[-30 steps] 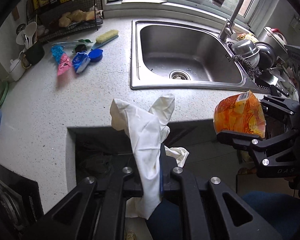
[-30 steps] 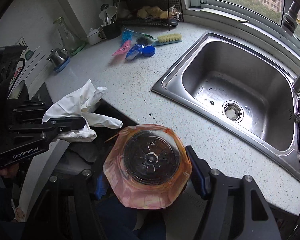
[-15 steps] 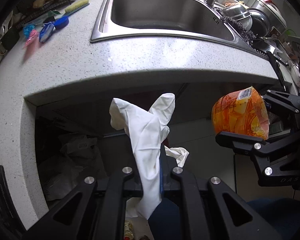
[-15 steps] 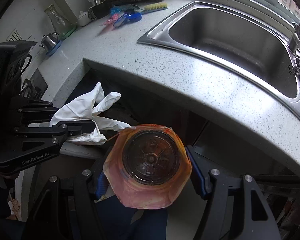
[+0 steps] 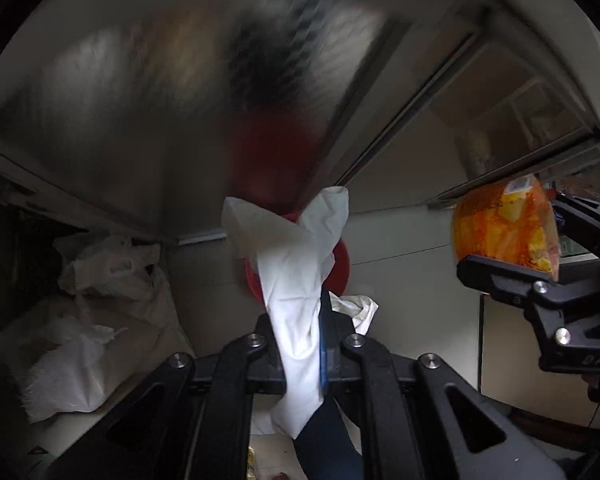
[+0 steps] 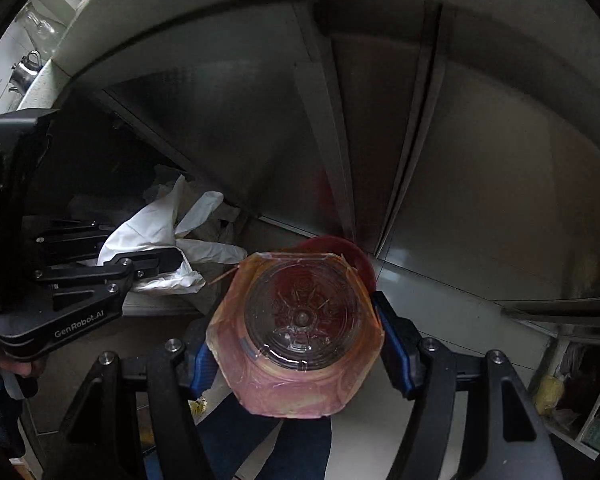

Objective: Collect trash
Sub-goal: 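Carry the orange cup and white glove down toward the red bin, then release the white glove from the left tool while the right tool opens over the bin, then raise both tools back up to the counter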

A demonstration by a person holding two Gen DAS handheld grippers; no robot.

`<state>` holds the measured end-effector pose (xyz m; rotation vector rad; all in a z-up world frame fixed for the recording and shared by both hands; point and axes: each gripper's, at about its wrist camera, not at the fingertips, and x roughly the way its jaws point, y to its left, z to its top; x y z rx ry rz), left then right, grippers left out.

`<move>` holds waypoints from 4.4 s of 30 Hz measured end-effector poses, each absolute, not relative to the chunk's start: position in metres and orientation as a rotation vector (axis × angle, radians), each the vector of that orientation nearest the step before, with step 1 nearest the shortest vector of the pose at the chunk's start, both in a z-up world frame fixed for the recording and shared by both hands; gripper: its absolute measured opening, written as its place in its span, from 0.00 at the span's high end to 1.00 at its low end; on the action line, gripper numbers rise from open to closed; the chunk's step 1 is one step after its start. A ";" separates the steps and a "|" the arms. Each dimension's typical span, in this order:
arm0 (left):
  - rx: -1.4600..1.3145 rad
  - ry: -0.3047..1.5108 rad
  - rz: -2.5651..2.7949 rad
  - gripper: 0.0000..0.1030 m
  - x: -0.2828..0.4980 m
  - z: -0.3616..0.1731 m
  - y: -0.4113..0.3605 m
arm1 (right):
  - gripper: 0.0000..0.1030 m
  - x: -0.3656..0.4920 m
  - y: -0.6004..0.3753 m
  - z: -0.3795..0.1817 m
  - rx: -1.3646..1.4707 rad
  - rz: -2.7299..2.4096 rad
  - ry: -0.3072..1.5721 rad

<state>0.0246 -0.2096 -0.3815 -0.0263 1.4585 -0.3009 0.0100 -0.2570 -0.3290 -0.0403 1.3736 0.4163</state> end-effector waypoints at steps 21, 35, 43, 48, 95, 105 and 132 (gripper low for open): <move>0.029 1.499 -0.334 0.45 0.036 -0.468 -0.222 | 0.37 0.008 -0.259 -0.409 -0.005 0.367 1.425; 0.038 1.492 -0.317 0.11 0.037 -0.459 -0.213 | 0.37 0.005 -0.262 -0.422 -0.001 0.360 1.445; 0.001 1.494 -0.292 0.09 0.036 -0.457 -0.196 | 0.37 0.010 -0.256 -0.426 -0.008 0.375 1.450; 0.000 1.497 -0.255 0.09 0.030 -0.458 -0.187 | 0.36 0.013 -0.248 -0.435 -0.023 0.390 1.456; -0.050 1.397 -0.126 0.08 0.008 -0.317 -0.168 | 0.05 -0.009 -0.257 -0.315 -0.025 0.370 1.407; -0.053 1.291 -0.118 0.08 -0.006 -0.188 -0.175 | 0.04 -0.012 -0.248 -0.181 -0.054 0.414 1.266; -0.097 0.994 0.104 0.00 0.065 -0.016 -0.088 | 0.01 0.079 -0.207 -0.052 -0.134 0.567 0.968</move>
